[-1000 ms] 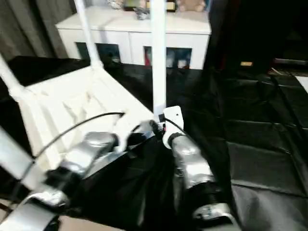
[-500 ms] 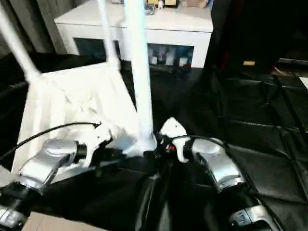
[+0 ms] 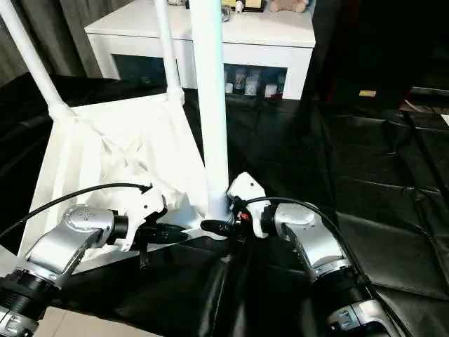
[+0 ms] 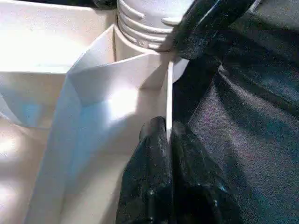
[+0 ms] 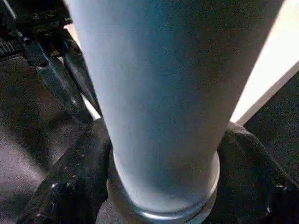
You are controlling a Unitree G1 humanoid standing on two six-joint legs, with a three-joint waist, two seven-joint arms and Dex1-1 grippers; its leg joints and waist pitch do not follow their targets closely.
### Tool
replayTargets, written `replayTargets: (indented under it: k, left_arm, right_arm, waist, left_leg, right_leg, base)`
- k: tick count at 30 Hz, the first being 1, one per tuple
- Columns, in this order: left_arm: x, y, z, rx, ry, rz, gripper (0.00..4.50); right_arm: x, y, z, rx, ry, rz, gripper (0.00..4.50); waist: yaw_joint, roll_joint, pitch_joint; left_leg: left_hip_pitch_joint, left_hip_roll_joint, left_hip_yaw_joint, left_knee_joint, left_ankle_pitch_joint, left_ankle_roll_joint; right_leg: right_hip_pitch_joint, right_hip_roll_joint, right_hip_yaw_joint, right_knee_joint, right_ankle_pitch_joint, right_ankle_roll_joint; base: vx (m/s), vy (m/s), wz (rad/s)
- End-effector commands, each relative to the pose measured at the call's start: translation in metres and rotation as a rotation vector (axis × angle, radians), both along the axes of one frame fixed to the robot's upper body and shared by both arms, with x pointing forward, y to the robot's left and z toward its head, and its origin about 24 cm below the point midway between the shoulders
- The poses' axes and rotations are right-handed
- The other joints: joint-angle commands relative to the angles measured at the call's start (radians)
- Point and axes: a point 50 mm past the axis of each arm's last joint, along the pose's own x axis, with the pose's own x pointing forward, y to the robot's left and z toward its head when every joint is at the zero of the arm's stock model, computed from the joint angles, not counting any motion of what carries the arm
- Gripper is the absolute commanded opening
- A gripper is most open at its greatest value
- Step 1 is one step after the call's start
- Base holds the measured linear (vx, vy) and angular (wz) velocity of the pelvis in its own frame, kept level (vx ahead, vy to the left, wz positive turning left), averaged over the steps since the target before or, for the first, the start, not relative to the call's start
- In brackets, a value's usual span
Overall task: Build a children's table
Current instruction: Rotate leg to tighten
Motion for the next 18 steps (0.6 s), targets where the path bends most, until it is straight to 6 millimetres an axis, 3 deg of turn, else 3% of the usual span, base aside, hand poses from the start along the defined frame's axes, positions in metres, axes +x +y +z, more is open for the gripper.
replayTargets:
  k: [1, 2, 10, 13, 16, 18]
  left_arm:
    - [-0.006, -0.003, -0.004, -0.019, 0.046, -0.035, 0.00]
    - [-0.007, -0.003, -0.005, -0.017, 0.048, -0.035, 0.00]
    - [-0.008, -0.002, -0.008, 0.001, 0.059, -0.012, 0.00]
    - [0.011, -0.004, -0.014, 0.045, -0.012, 0.177, 0.00]
    - [0.027, -0.008, -0.017, 0.069, -0.054, 0.348, 0.00]
    - [0.031, -0.010, -0.018, 0.072, -0.061, 0.399, 0.00]
  right_arm:
    - [0.000, -0.004, 0.000, -0.006, 0.003, -0.005, 2.96]
    - [0.000, -0.005, 0.000, -0.006, 0.004, -0.005, 2.79]
    - [0.002, -0.005, -0.004, 0.009, 0.015, -0.079, 2.69]
    - [0.010, 0.002, -0.011, 0.021, 0.013, -0.265, 2.69]
    - [0.016, 0.008, -0.019, 0.013, 0.022, -0.472, 2.68]
    - [0.018, 0.009, -0.022, 0.007, 0.030, -0.557, 2.68]
  waist:
    - [0.001, -0.011, -0.052]
    - [0.001, -0.011, -0.052]
    - [0.003, -0.011, -0.053]
    - [-0.001, -0.011, -0.047]
    - [-0.005, -0.017, -0.041]
    - [-0.005, -0.017, -0.042]
  left_leg:
    - [-0.001, 0.006, 0.010, -0.059, -0.199, 0.060]
    - [-0.002, 0.006, 0.010, -0.059, -0.194, 0.061]
    - [-0.003, 0.005, 0.010, -0.057, -0.182, 0.064]
    - [-0.002, 0.005, 0.011, -0.061, -0.215, 0.049]
    - [0.006, -0.001, 0.008, -0.069, -0.283, 0.001]
    - [0.006, -0.003, 0.005, -0.071, -0.301, -0.008]
  right_leg:
    - [0.053, -0.023, 0.020, -0.046, -0.143, -0.251]
    - [0.053, -0.023, 0.019, -0.045, -0.137, -0.252]
    - [0.054, -0.022, 0.019, -0.043, -0.128, -0.255]
    - [0.049, -0.023, 0.020, -0.051, -0.187, -0.243]
    - [0.044, -0.024, 0.021, -0.071, -0.370, -0.173]
    - [0.043, -0.026, 0.020, -0.076, -0.421, -0.144]
  base:
    - [0.000, 0.000, 0.00]
    - [0.000, 0.000, 0.00]
    - [0.000, 0.000, 0.00]
    - [0.000, 0.000, 0.00]
    - [0.000, 0.000, 0.00]
    - [0.000, 0.000, 0.00]
